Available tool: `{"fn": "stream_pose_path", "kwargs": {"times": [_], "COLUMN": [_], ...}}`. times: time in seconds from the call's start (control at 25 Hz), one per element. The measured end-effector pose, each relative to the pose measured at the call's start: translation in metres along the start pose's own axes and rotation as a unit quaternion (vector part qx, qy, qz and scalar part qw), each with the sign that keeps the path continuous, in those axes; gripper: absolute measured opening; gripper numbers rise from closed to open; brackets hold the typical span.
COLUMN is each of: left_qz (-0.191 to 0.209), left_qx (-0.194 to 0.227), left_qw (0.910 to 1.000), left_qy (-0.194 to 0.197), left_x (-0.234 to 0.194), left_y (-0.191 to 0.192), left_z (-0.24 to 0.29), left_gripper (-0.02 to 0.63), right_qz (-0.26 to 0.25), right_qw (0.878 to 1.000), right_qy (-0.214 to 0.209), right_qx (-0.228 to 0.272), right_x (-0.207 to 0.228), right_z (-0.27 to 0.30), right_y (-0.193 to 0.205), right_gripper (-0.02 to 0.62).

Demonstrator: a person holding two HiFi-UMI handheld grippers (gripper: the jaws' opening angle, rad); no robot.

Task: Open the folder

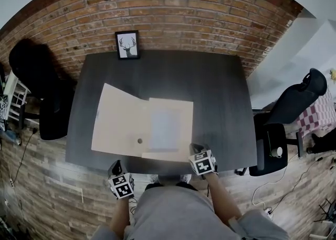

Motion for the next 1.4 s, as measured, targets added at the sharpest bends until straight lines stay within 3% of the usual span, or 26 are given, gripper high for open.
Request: {"fn": "stream_pose_path", "kwargs": {"times": [0.28, 0.52, 0.72, 1.04, 1.28, 1.4], "left_qz": [0.041, 0.059, 0.092, 0.106, 0.099, 0.1], "left_qx": [0.069, 0.161, 0.232, 0.313, 0.35, 0.357], "left_qw": [0.9942, 0.9794, 0.9588, 0.9286, 0.9148, 0.9122], "left_qy": [0.072, 0.107, 0.135, 0.169, 0.175, 0.174], "left_x": [0.048, 0.076, 0.108, 0.132, 0.132, 0.133], "left_y": [-0.052, -0.118, -0.165, -0.214, -0.236, -0.241], "left_z": [-0.019, -0.056, -0.09, -0.142, -0.166, -0.169], "left_gripper": [0.003, 0.003, 0.003, 0.003, 0.003, 0.003], "right_qz": [0.007, 0.014, 0.011, 0.005, 0.015, 0.032], "right_qw": [0.996, 0.983, 0.962, 0.923, 0.892, 0.885], "right_qy": [0.011, 0.026, 0.04, 0.077, 0.094, 0.097], "right_qx": [0.084, 0.181, 0.268, 0.377, 0.442, 0.453], "right_x": [-0.002, -0.003, -0.008, -0.015, -0.013, -0.011], "right_z": [-0.035, -0.088, -0.137, -0.208, -0.238, -0.238], "right_y": [-0.036, -0.076, -0.105, -0.132, -0.136, -0.133], "right_gripper": [0.0, 0.0, 0.0, 0.0, 0.0, 0.0]}}
Point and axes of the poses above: the fingertips, and each gripper's own axes: z forward along the fingers, x to its right, y out of its underside, the point moved 8 cm from there along -z, backward along the fingers, and after that the axes turned 12 degrees about -x, right-handed, at the moved point
